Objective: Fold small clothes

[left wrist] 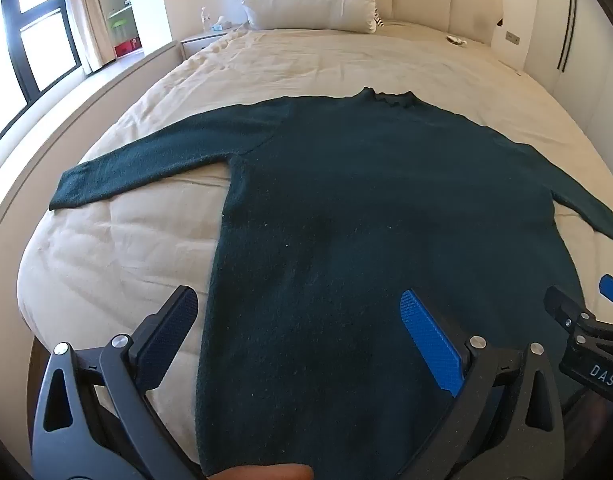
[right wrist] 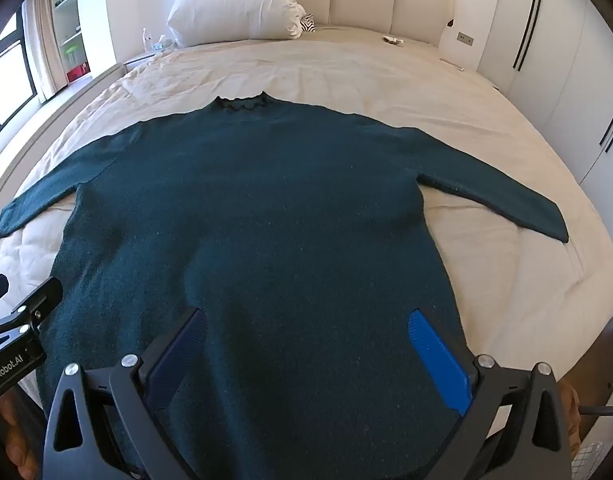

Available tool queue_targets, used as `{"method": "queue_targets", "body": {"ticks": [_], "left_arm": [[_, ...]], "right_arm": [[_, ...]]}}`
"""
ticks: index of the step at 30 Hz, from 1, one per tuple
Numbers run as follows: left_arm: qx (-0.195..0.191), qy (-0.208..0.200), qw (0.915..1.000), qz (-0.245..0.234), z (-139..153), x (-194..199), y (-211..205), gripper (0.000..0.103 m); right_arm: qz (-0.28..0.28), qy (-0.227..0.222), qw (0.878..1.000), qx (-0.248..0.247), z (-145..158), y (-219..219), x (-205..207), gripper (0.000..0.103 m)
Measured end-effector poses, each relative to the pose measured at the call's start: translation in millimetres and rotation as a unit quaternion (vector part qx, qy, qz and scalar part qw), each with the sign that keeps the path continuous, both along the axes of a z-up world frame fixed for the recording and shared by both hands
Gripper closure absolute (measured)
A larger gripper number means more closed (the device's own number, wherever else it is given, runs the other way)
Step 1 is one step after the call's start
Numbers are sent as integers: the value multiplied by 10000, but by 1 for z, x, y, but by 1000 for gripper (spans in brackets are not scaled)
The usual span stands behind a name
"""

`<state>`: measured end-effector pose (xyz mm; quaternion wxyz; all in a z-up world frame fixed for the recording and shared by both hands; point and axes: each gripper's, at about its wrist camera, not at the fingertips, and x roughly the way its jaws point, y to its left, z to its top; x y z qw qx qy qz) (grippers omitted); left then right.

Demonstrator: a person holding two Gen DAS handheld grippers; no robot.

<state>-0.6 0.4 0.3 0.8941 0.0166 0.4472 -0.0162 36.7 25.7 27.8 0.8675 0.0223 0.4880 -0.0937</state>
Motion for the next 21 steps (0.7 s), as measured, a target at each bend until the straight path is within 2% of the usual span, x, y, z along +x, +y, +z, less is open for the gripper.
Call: {"method": "queue_targets", "body": {"ticks": [21], "left_arm": [[-12, 71, 10000, -1, -7, 4, 3, 0]], "right_arm": [[14, 33, 10000, -26, -3, -6, -4, 0]]}}
